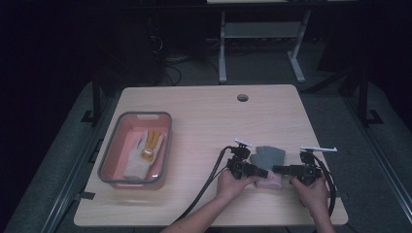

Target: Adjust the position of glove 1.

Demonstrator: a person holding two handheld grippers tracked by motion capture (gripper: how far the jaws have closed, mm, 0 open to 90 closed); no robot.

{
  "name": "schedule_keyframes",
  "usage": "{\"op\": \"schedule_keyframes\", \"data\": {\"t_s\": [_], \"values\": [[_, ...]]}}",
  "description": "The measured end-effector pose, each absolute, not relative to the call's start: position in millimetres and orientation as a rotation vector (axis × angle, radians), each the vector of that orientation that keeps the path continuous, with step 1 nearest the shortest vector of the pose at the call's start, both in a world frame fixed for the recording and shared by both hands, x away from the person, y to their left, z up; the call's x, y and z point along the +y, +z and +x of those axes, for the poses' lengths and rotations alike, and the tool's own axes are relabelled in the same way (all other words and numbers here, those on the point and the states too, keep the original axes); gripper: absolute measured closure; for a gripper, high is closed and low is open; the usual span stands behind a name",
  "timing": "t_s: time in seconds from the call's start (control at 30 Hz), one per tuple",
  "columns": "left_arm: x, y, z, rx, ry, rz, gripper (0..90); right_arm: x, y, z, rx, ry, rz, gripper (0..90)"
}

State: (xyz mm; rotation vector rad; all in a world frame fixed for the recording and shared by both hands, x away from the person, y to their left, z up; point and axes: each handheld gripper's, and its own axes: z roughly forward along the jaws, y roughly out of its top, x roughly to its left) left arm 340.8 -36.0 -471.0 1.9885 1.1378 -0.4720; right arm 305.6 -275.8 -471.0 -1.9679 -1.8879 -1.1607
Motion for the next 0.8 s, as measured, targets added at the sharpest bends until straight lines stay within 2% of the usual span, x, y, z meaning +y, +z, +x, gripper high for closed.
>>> {"op": "schedule_keyframes", "data": {"t_s": [0.23, 0.8], "values": [[-29.0, -476.8, 342.2, 1.165, -0.508, 1.914, 56.8, -280.2, -473.5, 305.2, -1.817, -1.211, -1.904, 73.8], [-21.7, -472.3, 343.3, 1.153, -0.5, 1.921, 65.7, -272.7, -469.8, 304.0, -1.827, -1.234, -1.872, 76.2]]}}
